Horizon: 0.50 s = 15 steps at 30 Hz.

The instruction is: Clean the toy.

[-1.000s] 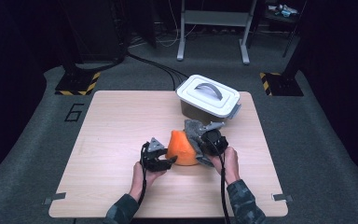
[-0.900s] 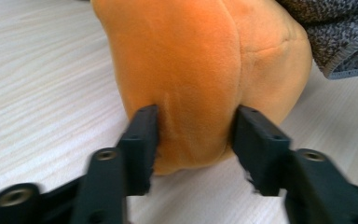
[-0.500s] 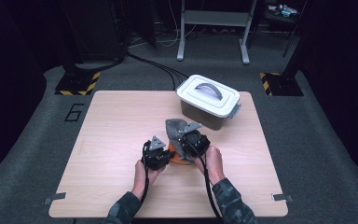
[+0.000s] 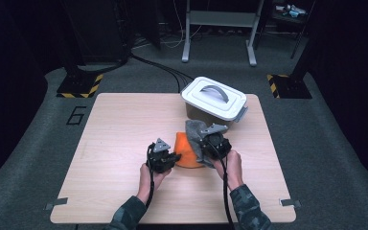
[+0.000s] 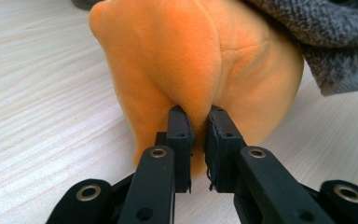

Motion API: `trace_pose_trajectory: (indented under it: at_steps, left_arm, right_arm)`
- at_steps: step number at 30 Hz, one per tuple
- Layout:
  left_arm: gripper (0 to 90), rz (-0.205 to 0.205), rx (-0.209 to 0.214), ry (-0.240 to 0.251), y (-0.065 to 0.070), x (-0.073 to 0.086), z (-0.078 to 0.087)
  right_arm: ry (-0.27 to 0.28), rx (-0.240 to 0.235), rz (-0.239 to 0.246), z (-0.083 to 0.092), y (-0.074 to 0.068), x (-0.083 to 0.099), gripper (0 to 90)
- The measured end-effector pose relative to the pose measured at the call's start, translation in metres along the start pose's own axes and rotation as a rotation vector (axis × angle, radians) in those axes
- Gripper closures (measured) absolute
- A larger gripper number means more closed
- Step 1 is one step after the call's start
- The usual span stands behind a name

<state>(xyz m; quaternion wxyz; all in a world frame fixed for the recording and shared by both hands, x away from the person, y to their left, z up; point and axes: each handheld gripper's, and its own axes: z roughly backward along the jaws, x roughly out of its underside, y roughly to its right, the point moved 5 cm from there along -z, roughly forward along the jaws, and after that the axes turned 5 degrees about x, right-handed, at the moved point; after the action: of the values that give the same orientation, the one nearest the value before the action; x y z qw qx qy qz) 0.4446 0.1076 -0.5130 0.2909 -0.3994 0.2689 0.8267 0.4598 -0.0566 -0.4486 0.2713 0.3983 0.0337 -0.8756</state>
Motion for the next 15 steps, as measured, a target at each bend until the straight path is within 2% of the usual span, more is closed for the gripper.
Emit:
trace_pose_trajectory:
  at_steps: [2, 3, 5, 6, 7, 8, 11, 12, 13, 14, 15]
  left_arm:
    - [80.9, -0.010, -0.005, -0.012, 0.001, -0.001, 0.000]
    - [80.9, -0.010, -0.005, -0.012, 0.001, -0.001, 0.000]
    - [81.0, -0.013, -0.012, -0.021, -0.001, -0.001, 0.000]
    - [81.0, 0.002, -0.009, -0.022, -0.003, 0.001, 0.000]
    - [81.1, 0.016, -0.006, -0.012, -0.003, 0.001, -0.001]
    - [81.1, 0.004, -0.006, -0.016, -0.004, 0.001, 0.000]
    - [81.1, 0.004, -0.010, -0.011, -0.003, 0.000, -0.002]
    - [81.1, 0.010, -0.003, -0.013, -0.003, 0.001, -0.001]
    - [81.1, 0.010, -0.003, -0.013, -0.003, 0.001, -0.001]
    - [81.1, 0.011, -0.003, -0.009, -0.004, 0.002, -0.001]
    - [81.1, 0.012, -0.003, -0.010, -0.004, 0.002, -0.001]
  right_arm:
    - [0.021, -0.028, 0.033, 0.003, -0.014, -0.008, 72.6]
    - [0.021, -0.028, 0.033, 0.003, -0.014, -0.008, 72.6]
    - [0.002, -0.027, 0.092, -0.001, -0.027, -0.011, 72.6]
    - [-0.019, -0.001, 0.129, -0.010, -0.031, -0.008, 72.8]
    - [-0.027, -0.003, 0.109, -0.012, -0.030, -0.006, 72.9]
    - [-0.022, -0.004, 0.105, -0.013, -0.026, -0.005, 72.9]
    - [-0.025, 0.012, 0.085, -0.012, -0.019, -0.002, 72.9]
    - [-0.038, 0.032, 0.063, -0.011, -0.009, 0.004, 72.9]
    - [-0.038, 0.032, 0.063, -0.011, -0.009, 0.004, 72.9]
    - [-0.045, 0.044, 0.054, -0.011, -0.003, 0.008, 72.9]
    - [-0.059, 0.054, 0.027, -0.011, 0.003, 0.013, 72.8]
